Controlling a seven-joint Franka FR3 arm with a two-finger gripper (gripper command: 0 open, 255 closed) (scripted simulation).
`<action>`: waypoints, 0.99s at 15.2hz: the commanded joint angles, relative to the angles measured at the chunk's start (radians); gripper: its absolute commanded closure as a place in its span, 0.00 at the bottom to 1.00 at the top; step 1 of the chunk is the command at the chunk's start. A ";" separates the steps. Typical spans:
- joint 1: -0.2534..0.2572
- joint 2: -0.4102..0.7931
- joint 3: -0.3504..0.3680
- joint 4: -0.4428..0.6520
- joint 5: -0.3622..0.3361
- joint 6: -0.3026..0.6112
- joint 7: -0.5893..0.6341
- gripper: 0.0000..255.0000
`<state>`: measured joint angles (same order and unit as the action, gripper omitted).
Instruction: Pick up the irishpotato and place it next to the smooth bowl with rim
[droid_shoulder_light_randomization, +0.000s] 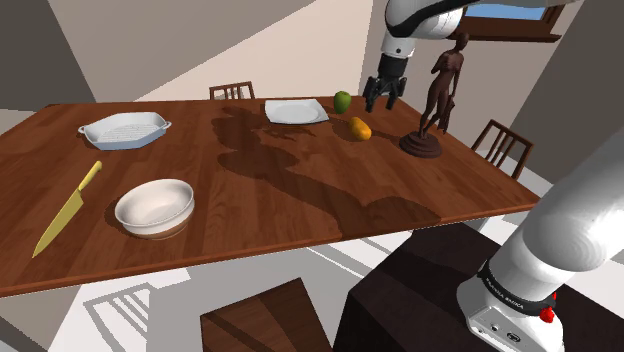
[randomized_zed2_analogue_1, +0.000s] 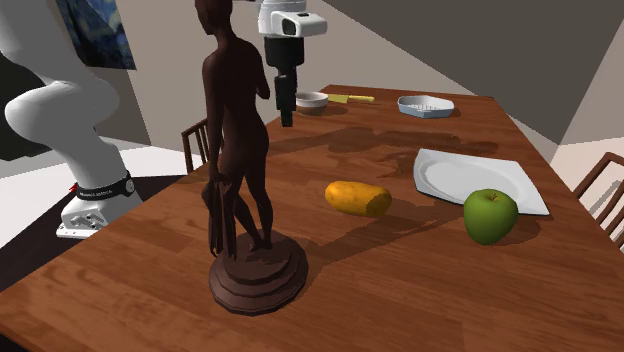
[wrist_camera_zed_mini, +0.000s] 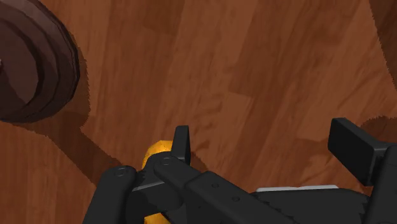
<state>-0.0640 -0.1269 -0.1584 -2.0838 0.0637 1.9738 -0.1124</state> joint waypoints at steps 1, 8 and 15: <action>-0.006 0.081 -0.011 0.065 0.013 0.018 -0.016 0.00; -0.043 0.338 -0.037 0.274 0.069 0.067 -0.072 0.00; -0.103 0.613 -0.041 0.565 0.126 0.054 -0.108 0.00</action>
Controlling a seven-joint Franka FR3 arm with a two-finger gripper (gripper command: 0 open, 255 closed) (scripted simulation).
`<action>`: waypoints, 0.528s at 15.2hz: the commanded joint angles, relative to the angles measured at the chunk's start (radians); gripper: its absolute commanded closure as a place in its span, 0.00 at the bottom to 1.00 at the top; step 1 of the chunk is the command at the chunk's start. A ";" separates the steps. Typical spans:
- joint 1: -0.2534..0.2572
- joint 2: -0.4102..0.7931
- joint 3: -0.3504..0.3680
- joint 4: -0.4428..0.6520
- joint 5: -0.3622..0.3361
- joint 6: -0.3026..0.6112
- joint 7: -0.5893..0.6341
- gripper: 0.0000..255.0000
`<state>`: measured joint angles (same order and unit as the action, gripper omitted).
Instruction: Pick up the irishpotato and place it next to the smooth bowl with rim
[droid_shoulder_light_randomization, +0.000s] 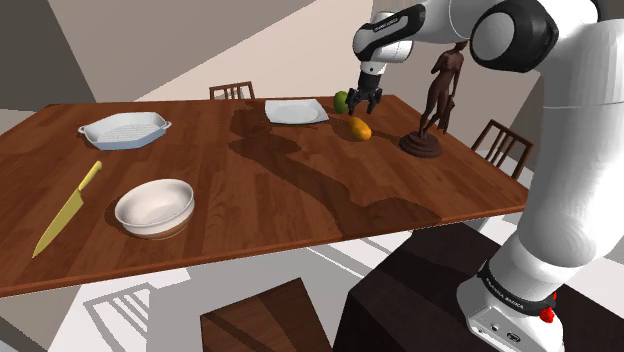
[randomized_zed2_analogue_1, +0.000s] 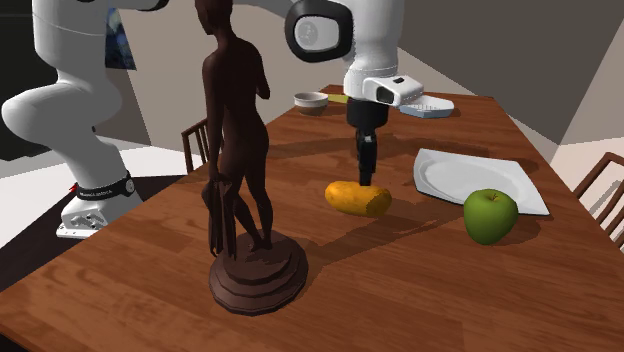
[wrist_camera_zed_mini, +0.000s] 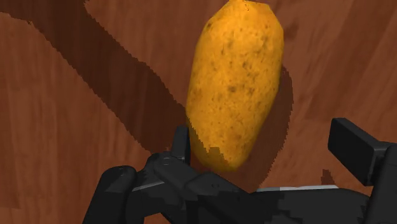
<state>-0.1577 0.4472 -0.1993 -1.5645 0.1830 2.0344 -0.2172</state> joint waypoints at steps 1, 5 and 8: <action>-0.020 0.082 0.001 0.097 0.014 -0.014 -0.006 0.00; -0.030 0.139 0.005 0.133 0.024 0.008 -0.010 0.00; -0.029 0.155 0.008 0.119 0.029 0.038 -0.013 0.00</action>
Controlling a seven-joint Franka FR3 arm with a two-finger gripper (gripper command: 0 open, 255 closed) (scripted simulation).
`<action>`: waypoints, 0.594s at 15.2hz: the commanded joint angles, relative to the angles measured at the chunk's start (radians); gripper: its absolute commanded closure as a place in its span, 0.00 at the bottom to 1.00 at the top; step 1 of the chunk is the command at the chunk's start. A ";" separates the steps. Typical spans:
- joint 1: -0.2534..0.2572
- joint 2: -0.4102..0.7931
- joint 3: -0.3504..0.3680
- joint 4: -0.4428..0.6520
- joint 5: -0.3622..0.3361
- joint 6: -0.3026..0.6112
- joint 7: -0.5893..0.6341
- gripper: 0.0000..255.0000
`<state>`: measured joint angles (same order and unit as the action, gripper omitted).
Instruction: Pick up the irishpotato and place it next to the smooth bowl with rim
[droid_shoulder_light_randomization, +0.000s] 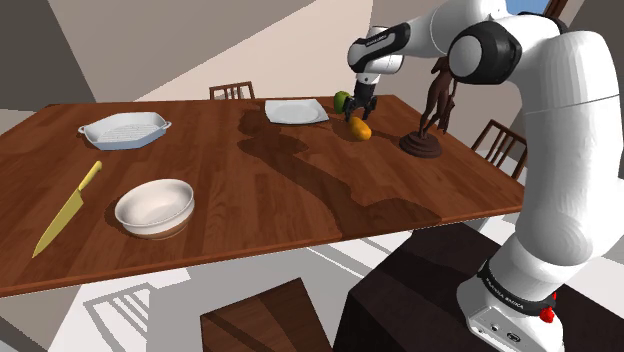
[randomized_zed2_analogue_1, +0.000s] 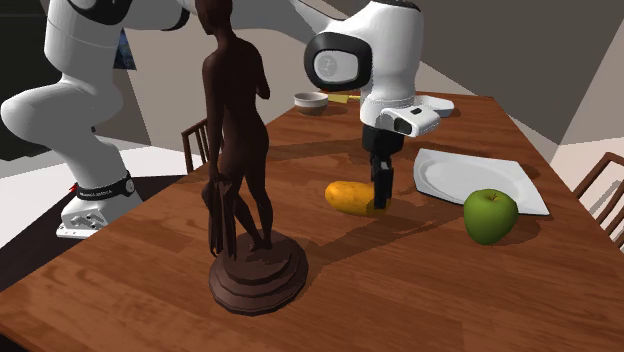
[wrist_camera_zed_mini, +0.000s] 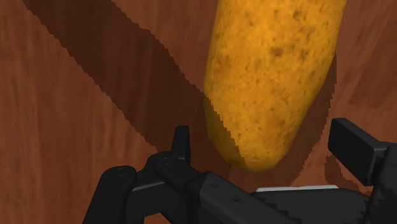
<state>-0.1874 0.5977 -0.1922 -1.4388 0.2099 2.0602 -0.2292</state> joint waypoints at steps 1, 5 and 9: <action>0.001 0.011 0.002 -0.011 0.003 0.022 -0.002 0.00; 0.001 0.014 0.003 -0.013 0.004 0.028 -0.003 0.00; 0.001 0.014 0.003 -0.013 0.004 0.028 -0.003 0.00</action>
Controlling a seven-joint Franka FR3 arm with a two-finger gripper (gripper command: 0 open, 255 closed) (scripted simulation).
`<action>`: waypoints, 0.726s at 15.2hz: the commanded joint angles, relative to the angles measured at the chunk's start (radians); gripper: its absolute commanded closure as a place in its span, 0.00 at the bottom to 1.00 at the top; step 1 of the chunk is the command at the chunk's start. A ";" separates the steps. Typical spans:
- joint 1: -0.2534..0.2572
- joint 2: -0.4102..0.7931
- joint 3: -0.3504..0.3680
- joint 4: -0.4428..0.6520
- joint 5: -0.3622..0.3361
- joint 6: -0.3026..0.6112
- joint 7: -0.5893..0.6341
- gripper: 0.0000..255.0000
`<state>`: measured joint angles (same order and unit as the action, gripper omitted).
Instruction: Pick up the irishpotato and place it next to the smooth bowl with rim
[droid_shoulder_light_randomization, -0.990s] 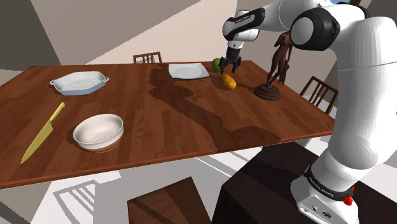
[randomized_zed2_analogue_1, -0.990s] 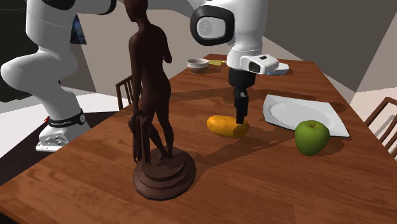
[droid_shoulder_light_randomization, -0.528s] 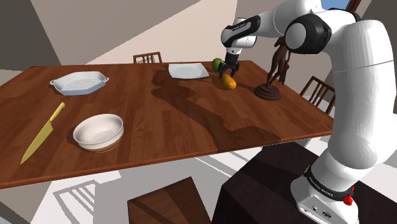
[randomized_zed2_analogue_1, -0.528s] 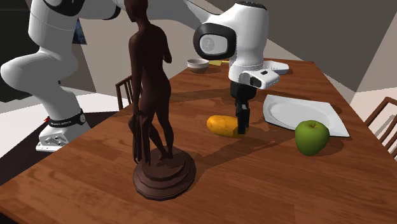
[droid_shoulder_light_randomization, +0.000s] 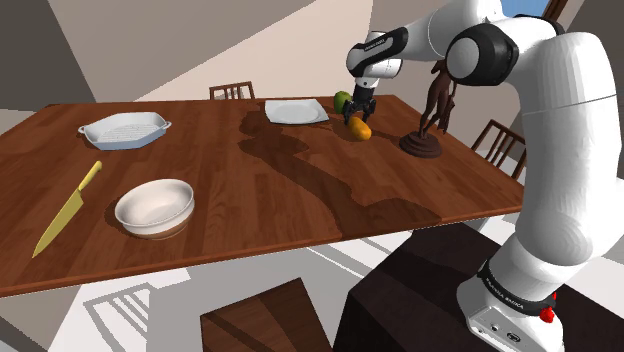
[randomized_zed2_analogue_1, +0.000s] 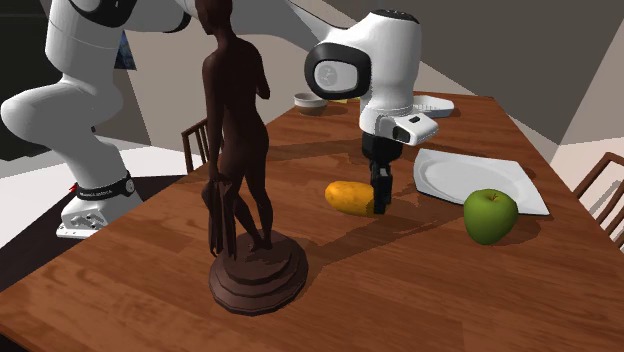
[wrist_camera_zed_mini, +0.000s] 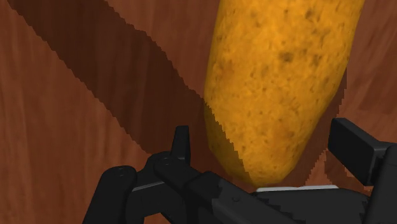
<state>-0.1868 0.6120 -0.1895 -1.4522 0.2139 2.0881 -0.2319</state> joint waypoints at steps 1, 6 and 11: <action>0.000 0.000 0.000 0.000 0.000 0.000 0.000 0.00; 0.000 0.001 0.000 0.001 0.000 0.000 0.000 1.00; 0.000 0.000 0.000 0.000 0.000 0.000 0.000 1.00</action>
<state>-0.1870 0.6123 -0.1896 -1.4507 0.2140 2.0881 -0.2320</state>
